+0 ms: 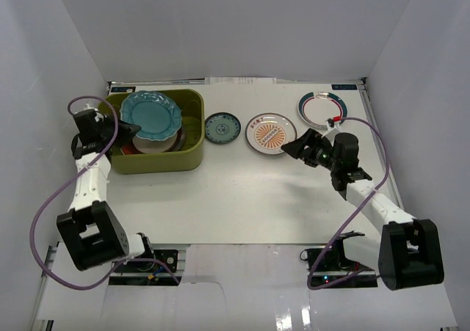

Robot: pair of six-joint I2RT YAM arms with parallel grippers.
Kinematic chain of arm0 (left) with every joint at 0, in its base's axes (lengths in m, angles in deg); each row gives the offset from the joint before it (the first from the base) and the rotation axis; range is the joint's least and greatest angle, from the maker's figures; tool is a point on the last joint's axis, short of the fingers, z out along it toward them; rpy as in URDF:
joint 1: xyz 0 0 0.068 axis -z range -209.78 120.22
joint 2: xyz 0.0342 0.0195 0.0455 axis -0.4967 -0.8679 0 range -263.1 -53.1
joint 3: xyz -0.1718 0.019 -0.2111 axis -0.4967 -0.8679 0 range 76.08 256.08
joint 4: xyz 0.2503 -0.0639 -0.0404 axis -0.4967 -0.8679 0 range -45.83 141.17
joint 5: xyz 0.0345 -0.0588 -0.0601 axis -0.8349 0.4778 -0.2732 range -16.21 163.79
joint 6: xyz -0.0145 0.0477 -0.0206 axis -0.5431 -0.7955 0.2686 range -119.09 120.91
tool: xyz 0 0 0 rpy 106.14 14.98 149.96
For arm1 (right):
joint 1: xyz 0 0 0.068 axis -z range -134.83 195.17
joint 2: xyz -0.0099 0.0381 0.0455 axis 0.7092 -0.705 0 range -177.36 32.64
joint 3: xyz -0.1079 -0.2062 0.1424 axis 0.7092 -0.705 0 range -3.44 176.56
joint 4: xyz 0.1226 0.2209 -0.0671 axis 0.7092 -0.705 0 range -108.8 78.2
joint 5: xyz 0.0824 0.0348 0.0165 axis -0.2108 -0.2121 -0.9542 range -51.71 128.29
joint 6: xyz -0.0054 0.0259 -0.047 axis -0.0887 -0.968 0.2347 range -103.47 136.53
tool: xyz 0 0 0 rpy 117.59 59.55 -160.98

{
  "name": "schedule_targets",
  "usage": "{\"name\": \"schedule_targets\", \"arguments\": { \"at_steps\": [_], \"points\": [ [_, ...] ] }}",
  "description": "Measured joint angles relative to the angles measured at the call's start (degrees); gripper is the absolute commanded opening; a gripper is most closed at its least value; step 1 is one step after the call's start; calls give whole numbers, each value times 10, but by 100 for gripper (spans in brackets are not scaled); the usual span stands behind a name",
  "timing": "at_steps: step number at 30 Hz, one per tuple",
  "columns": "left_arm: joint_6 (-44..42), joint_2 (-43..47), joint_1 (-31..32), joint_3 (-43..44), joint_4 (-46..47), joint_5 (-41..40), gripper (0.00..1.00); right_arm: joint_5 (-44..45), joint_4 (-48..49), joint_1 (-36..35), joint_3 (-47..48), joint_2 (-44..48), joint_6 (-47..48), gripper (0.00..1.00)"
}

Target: Place the plates into the plastic bin on the countertop

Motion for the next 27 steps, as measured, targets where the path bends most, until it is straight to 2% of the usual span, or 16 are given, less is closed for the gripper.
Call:
{"name": "schedule_targets", "arguments": {
  "at_steps": [2,6,8,11,12,13,16,19,21,23,24,27],
  "points": [
    [-9,-29,0,0,-3,-9,0,33,-12,1,13,-32,24,83],
    [-30,-65,1,-15,-7,-43,16,70,-17,8,31,-106,49,83],
    [-29,-72,-2,-21,-4,-45,22,83,-17,10,38,-141,53,80],
    [-38,-80,-3,-21,6,-51,38,96,-13,14,51,-190,50,72],
    [-42,-84,-3,-21,11,-54,45,101,-10,14,56,-206,47,71],
    [-46,-88,-3,-21,13,-57,66,106,-9,15,62,-222,44,69],
    [-56,-92,-3,-22,11,-66,98,117,2,20,89,-275,30,68],
    [-59,-91,-3,-22,14,-70,98,116,26,27,115,-327,7,66],
    [-67,-88,-1,-22,12,-82,98,107,58,33,129,-356,-16,60],
    [-77,-80,7,-22,9,-105,98,94,99,40,137,-389,-45,49],
    [-83,-73,15,-22,7,-123,98,88,117,42,139,-402,-59,34],
    [-100,-19,64,-30,7,-207,98,73,159,49,137,-438,-103,12]
  ]
}}
